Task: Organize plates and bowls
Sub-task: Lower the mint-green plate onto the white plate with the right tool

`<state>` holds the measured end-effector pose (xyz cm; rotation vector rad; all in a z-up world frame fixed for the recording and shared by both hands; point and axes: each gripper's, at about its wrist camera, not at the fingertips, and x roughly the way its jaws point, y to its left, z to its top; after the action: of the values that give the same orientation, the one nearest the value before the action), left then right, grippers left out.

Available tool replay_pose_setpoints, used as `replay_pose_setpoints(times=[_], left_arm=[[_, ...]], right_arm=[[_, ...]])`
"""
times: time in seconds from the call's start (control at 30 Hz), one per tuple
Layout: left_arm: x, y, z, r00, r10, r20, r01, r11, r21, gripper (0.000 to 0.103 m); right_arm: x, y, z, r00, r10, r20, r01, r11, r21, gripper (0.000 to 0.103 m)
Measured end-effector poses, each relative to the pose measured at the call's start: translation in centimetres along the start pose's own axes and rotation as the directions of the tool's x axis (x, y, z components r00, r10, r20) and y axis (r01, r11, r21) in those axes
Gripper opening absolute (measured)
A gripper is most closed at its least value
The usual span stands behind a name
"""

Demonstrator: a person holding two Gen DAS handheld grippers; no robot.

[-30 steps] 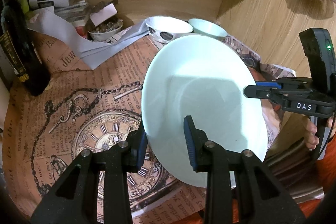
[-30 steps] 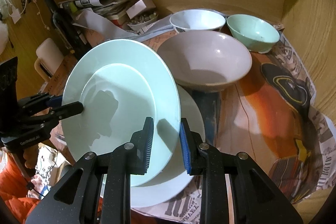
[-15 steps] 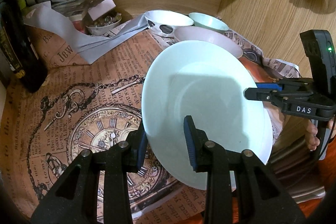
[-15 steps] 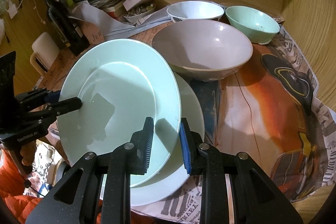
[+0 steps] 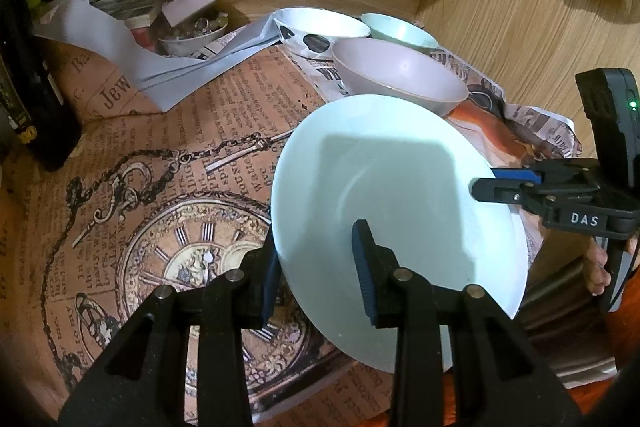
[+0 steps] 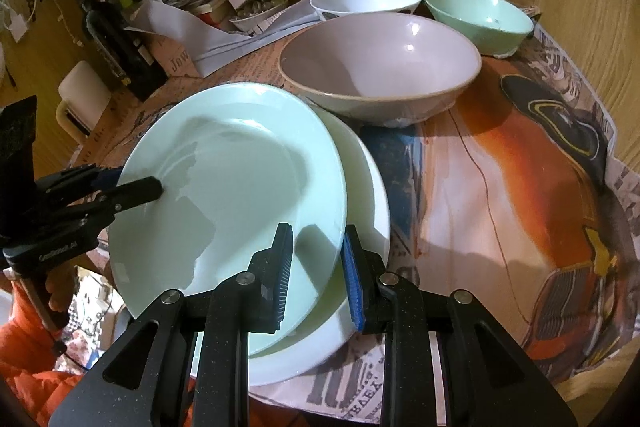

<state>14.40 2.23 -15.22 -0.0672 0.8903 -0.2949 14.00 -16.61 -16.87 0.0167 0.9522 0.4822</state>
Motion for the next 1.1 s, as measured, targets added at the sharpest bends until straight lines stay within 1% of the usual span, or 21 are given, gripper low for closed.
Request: replay_pose_setpoints(times=[0.1, 0.13, 0.3, 0.57, 0.63, 0.83, 1.0, 1.1], left_arm=[[0.2, 0.0, 0.2, 1.000, -0.001, 0.001, 0.001, 1.000, 0.004, 0.035], [0.2, 0.0, 0.3, 1.000, 0.017, 0.011, -0.017, 1.000, 0.009, 0.035], [0.8, -0.6, 0.4, 0.998, 0.065, 0.012, -0.065, 0.997, 0.043, 0.037], [1.3, -1.2, 0.4, 0.994, 0.107, 0.009, -0.107, 0.991, 0.083, 0.038], [1.5, -1.4, 0.4, 0.993, 0.116, 0.009, -0.116, 0.989, 0.097, 0.040], [1.6, -1.6, 0.6, 0.994, 0.105, 0.005, -0.105, 0.990, 0.089, 0.046], [1.5, -1.2, 1.0, 0.997, 0.074, -0.005, -0.073, 0.996, 0.058, 0.047], [1.1, -1.2, 1.1, 0.998, 0.061, 0.002, -0.062, 0.997, 0.048, 0.047]], right_arm=[[-0.3, -0.1, -0.1, 1.000, 0.000, 0.004, 0.000, 1.000, 0.003, 0.023], [-0.3, -0.1, -0.2, 1.000, 0.003, 0.005, -0.003, 1.000, 0.006, 0.023], [-0.6, -0.3, -0.4, 1.000, 0.015, 0.012, -0.015, 1.000, 0.016, 0.023], [-1.0, -0.5, -0.9, 0.999, 0.033, 0.022, -0.034, 0.999, 0.025, 0.022], [-1.0, -0.5, -0.9, 0.999, 0.036, 0.025, -0.037, 0.999, 0.032, 0.022], [-1.1, -0.7, -1.0, 0.998, 0.048, 0.038, -0.050, 0.998, 0.045, 0.022], [-1.3, -0.8, -1.2, 0.998, 0.048, 0.043, -0.050, 0.998, 0.049, 0.022], [-1.5, -0.8, -1.2, 0.998, 0.038, 0.049, -0.040, 0.998, 0.044, 0.022]])
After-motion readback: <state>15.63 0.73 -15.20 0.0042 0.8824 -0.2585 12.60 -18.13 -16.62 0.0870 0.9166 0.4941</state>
